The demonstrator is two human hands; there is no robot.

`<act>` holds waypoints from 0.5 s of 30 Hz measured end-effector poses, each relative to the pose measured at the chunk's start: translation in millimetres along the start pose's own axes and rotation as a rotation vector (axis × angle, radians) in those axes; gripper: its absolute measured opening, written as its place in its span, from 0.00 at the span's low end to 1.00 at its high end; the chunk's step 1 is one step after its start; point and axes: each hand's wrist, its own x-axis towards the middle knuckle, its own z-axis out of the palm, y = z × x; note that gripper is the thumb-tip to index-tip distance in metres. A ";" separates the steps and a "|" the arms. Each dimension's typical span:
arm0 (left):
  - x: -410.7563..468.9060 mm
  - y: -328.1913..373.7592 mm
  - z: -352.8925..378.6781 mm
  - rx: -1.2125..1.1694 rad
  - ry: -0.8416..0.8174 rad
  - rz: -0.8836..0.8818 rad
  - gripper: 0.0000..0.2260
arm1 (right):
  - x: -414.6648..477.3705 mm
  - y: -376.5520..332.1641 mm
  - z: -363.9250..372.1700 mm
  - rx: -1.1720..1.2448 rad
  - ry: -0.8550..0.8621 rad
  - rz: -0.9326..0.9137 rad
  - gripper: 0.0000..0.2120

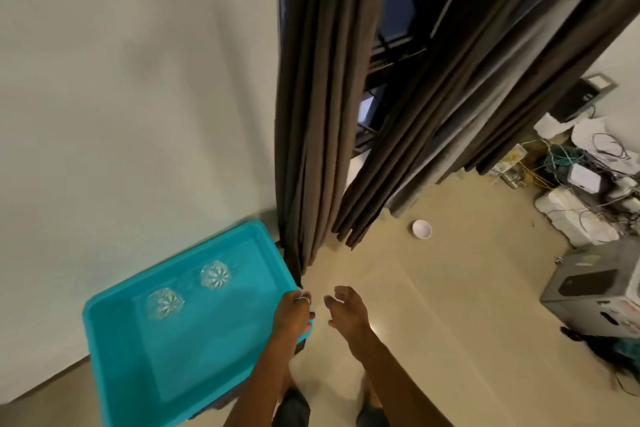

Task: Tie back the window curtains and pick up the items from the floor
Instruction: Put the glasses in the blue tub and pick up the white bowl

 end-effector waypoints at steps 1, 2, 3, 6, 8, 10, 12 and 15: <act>-9.2 0.3 10.9 0.023 -0.018 0.007 0.13 | -2.0 2.7 -11.1 0.013 0.008 -0.015 0.18; -18.6 0.1 21.9 0.050 -0.037 0.012 0.13 | -2.3 7.1 -21.8 0.021 0.017 -0.025 0.18; -26.4 -1.7 32.2 0.082 -0.046 0.030 0.14 | -3.0 11.0 -32.4 0.029 0.021 -0.032 0.18; -49.2 -6.5 66.6 0.132 -0.027 0.074 0.16 | -6.3 25.2 -66.3 0.064 0.022 -0.055 0.16; -66.2 -9.0 96.7 0.135 0.003 0.065 0.15 | -9.5 33.3 -93.1 0.092 0.030 -0.070 0.12; -80.5 -11.4 131.6 0.150 0.039 0.073 0.14 | -11.3 42.5 -123.1 0.131 0.045 -0.092 0.09; -88.9 -12.4 165.6 0.169 0.054 0.101 0.14 | -10.5 53.4 -154.2 0.166 0.065 -0.112 0.07; -95.3 -9.6 211.1 0.164 0.050 0.143 0.13 | -9.1 65.7 -201.8 0.193 0.080 -0.136 0.13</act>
